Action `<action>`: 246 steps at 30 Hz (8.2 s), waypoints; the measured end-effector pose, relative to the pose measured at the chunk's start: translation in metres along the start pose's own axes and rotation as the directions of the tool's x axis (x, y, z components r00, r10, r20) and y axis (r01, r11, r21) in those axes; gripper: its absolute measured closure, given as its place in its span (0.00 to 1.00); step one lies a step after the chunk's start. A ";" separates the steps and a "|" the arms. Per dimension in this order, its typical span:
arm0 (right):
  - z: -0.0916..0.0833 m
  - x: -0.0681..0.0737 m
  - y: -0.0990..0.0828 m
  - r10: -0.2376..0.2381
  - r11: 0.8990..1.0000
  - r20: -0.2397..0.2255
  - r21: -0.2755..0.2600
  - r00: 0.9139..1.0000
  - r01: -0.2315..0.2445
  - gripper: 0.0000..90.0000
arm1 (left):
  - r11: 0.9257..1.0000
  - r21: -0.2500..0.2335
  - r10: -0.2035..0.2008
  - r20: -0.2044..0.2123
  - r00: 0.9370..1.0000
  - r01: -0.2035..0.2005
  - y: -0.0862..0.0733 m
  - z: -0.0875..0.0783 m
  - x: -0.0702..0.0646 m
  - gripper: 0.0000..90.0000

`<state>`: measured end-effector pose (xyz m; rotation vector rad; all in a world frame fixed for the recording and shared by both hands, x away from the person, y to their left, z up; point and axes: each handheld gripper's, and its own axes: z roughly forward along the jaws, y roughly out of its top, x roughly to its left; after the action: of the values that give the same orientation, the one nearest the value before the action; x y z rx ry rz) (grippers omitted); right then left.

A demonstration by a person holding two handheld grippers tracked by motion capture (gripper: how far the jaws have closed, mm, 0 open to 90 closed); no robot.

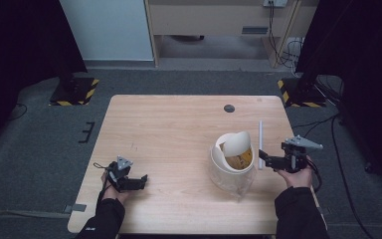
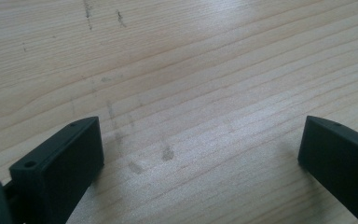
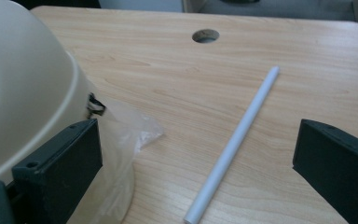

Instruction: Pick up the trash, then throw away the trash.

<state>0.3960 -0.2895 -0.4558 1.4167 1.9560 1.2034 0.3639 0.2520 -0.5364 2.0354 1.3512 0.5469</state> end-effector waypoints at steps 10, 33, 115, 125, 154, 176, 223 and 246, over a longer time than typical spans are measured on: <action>0.018 -0.012 -0.013 -0.009 0.996 0.025 0.086 1.000 0.006 0.11 | 1.000 0.004 -0.003 -0.001 1.000 0.003 0.000 -0.001 -0.001 0.01; 0.059 -0.021 -0.025 -0.077 0.954 0.037 0.293 0.996 0.063 0.41 | 1.000 0.006 -0.007 -0.004 1.000 0.007 0.001 0.000 -0.001 0.00; -0.023 -0.013 0.025 0.037 0.987 -0.068 -0.155 0.997 -0.047 0.88 | 0.946 -0.289 -0.112 0.142 0.984 0.149 0.043 -0.056 -0.019 0.13; -0.046 -0.005 0.041 -0.015 0.967 -0.118 -0.253 0.993 -0.016 0.88 | 0.900 -0.405 -0.106 0.160 0.981 0.163 0.055 -0.084 -0.020 0.14; -0.084 0.061 0.080 -0.209 0.904 -0.345 -0.424 0.915 0.046 0.88 | 0.803 -0.567 -0.018 0.285 0.958 0.183 0.099 -0.142 -0.049 0.14; -0.074 0.091 0.074 -0.250 0.916 -0.445 -0.396 0.860 0.061 0.88 | 0.756 -0.625 0.055 0.357 0.933 0.194 0.153 -0.152 -0.080 0.18; -0.061 0.105 0.068 -0.266 0.933 -0.516 -0.351 0.814 0.083 0.88 | 0.767 -0.608 0.115 0.442 0.889 0.203 0.238 -0.122 -0.158 0.59; -0.068 0.110 0.072 -0.281 0.924 -0.535 -0.374 0.797 0.075 0.84 | 0.739 -0.629 0.228 0.570 0.790 0.240 0.244 -0.160 -0.182 0.89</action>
<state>0.3415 -0.2080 -0.3449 0.7033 2.0519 1.9318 0.3516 0.0599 -0.2518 1.3865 0.6063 0.2538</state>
